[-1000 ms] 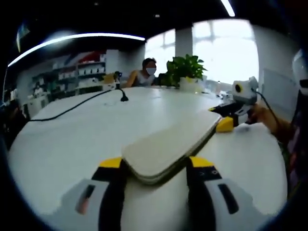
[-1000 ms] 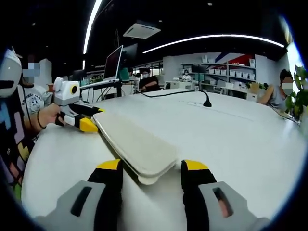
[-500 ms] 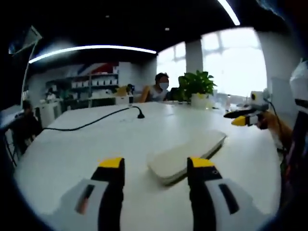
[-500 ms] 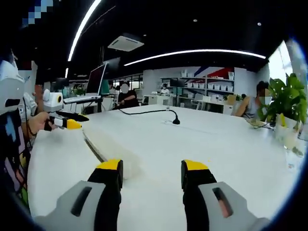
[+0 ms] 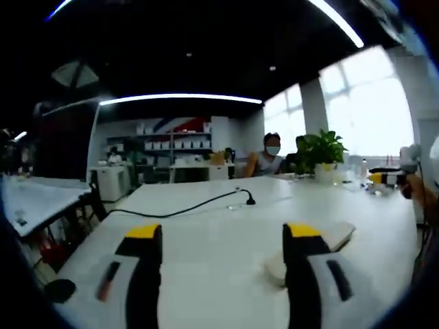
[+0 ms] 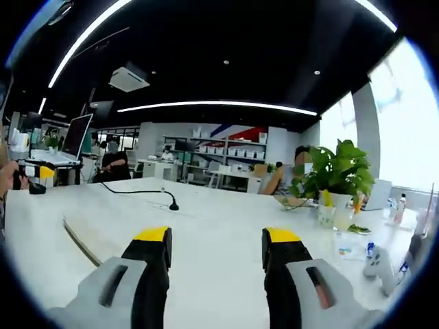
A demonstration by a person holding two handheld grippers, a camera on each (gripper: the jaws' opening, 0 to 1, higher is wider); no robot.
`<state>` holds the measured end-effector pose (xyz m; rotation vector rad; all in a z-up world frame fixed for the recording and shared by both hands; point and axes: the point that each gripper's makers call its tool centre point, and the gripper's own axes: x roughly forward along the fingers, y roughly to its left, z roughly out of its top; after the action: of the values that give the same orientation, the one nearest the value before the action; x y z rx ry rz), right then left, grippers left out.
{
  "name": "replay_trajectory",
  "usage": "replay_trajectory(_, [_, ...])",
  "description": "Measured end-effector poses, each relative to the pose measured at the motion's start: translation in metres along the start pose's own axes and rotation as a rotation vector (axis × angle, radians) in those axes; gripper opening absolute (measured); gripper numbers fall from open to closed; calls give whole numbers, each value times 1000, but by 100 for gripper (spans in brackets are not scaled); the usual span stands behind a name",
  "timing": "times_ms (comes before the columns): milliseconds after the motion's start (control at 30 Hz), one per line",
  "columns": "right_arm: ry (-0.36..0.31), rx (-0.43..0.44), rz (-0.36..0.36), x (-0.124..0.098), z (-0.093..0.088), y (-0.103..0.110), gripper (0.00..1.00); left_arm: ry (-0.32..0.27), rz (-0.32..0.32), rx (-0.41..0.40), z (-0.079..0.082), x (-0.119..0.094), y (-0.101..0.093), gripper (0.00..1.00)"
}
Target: Arrange the utensils inside the cutlery case until each visible utensil rests in its matching compartment.
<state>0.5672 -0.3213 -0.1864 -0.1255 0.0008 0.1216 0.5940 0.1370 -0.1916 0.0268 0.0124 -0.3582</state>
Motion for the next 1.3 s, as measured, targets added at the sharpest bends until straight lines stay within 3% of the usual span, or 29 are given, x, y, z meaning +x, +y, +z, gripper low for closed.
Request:
replay_trajectory(133, [-7, -34, -34, 2, 10, -3, 61, -24, 28, 19, 18, -9, 9, 87])
replay_trajectory(267, [-12, 2, -32, 1, 12, 0, 75, -16, 60, 10, 29, -17, 15, 100])
replay_trajectory(433, [-3, 31, -91, -8, 18, -5, 99, -15, 102, 5, 39, -27, 23, 100])
replay_trajectory(600, [-6, -3, -147, -21, 22, -9, 99, -42, 108, -19, 44, -33, 22, 100])
replay_trajectory(900, [-28, -16, -147, -24, 23, -10, 99, -54, 137, -23, 38, -42, 26, 100])
replay_trajectory(1300, [37, 38, -177, -25, -4, -17, 99, -50, 150, -13, 33, -48, 33, 100])
